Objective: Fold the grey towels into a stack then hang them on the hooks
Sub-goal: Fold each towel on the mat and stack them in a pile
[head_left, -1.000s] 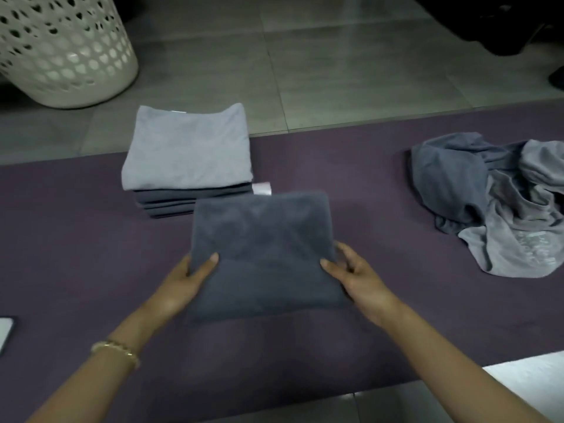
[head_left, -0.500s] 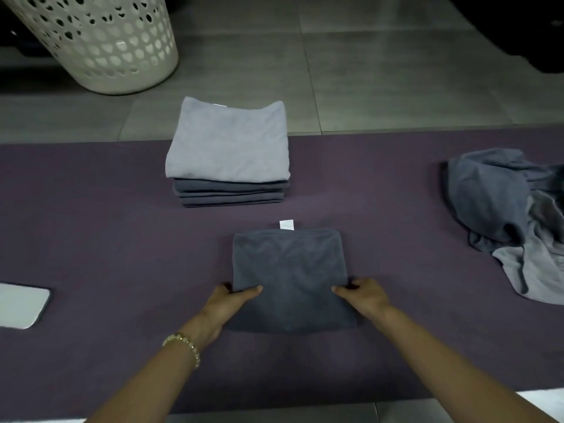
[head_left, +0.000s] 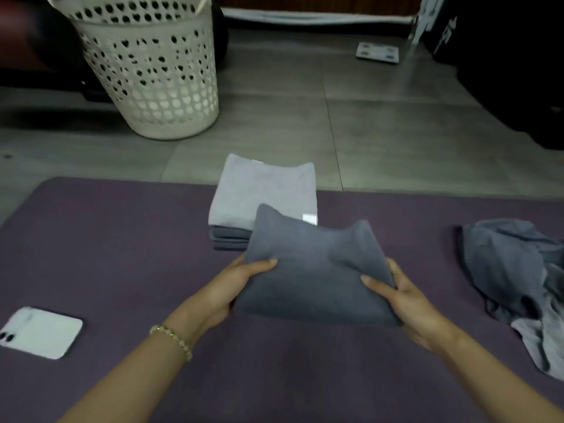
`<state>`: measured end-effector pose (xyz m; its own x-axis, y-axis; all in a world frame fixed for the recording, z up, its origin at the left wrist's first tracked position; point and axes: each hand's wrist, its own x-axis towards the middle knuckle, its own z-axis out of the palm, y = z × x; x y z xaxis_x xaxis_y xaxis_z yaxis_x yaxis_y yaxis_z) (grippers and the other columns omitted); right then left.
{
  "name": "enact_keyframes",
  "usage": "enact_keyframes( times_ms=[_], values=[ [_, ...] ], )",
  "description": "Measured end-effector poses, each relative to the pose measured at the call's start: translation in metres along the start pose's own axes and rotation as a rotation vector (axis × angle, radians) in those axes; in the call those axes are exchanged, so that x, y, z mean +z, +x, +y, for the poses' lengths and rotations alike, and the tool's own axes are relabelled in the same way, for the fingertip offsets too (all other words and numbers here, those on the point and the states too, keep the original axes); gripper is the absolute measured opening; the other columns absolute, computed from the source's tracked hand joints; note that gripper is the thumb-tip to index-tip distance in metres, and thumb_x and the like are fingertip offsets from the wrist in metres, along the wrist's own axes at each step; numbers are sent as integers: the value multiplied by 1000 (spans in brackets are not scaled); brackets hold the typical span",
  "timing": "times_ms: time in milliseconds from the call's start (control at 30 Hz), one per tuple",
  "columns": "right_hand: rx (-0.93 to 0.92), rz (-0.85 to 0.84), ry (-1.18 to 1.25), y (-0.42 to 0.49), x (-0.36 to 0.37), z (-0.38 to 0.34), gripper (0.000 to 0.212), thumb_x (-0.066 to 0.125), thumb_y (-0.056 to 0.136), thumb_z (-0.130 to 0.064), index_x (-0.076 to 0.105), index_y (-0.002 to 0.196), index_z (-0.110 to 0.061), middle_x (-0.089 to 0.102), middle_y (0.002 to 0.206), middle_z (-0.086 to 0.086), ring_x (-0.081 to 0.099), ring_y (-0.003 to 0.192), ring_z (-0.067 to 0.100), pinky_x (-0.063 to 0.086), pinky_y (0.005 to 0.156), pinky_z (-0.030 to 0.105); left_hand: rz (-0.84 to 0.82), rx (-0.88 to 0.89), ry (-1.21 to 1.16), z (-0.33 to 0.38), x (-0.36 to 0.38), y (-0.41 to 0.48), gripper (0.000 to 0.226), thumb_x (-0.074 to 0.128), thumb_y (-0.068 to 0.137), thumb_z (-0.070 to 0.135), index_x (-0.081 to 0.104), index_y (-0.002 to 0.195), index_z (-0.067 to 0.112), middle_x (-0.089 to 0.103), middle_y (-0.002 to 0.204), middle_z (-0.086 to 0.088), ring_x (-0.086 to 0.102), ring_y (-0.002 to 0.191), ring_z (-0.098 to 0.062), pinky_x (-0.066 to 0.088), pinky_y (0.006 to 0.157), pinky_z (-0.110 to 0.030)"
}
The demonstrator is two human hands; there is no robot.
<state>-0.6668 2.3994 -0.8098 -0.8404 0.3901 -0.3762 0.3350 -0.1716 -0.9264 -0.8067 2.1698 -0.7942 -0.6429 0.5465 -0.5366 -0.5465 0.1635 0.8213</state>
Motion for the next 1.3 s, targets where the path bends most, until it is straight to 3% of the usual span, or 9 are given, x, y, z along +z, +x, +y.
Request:
enact_keyframes(
  times_ms=[167,300,400,500,700,833,967,1100,1300],
  values=[
    [-269,-22,-52,60,36,-85,37,58,91,-10,51,119,-33,66,105,-22,63,95,-6,50,73,10,78,183,4,90,-29,23,33,62,87,17,59,120,18,73,105,-1,70,91,-17,57,79,-29],
    [-312,14,8,125,66,-104,31,59,91,-11,53,117,-27,67,108,-11,63,96,4,50,79,18,113,263,21,142,-58,63,30,59,91,24,57,121,21,70,107,1,70,83,-11,57,68,-21],
    [-137,111,20,168,80,-73,24,63,90,-13,54,113,-15,64,120,8,62,98,18,50,85,32,233,215,46,120,-83,100,28,56,94,29,57,119,16,67,115,-4,69,82,-10,56,65,-24],
    [128,149,-57,180,82,-27,22,65,88,-10,56,109,-5,64,118,17,61,87,22,52,75,34,396,53,51,64,-95,121,20,63,90,23,61,102,7,64,114,-15,62,82,-17,56,54,-24],
    [23,231,-8,182,77,-3,22,65,86,0,56,106,-6,66,100,12,61,72,12,53,57,12,612,245,-12,29,-93,125,17,66,87,11,58,100,5,65,80,-3,63,63,-9,52,47,-15],
    [6,235,-5,177,79,-1,28,65,86,-1,56,113,-2,64,97,12,60,72,11,51,57,11,721,248,86,22,-89,124,30,71,84,18,60,106,1,67,100,-15,64,83,-24,58,73,-33],
    [23,219,-70,162,46,-3,31,62,90,-11,54,119,-4,63,103,13,60,81,19,51,63,21,870,454,526,32,-71,108,45,68,86,25,53,123,3,55,125,-14,51,116,-29,38,96,-34],
    [-72,289,-376,133,-39,-10,39,62,91,-16,52,128,-10,60,121,12,56,105,20,47,89,31,711,755,817,46,-25,96,39,62,90,22,53,125,8,51,130,-7,45,121,-24,33,100,-28],
    [19,438,-657,53,-184,1,50,64,89,-18,47,134,-6,52,134,12,51,122,26,36,99,28,336,586,1056,26,85,122,52,56,92,35,45,137,10,49,138,-8,41,130,-25,31,106,-34]
  ],
)
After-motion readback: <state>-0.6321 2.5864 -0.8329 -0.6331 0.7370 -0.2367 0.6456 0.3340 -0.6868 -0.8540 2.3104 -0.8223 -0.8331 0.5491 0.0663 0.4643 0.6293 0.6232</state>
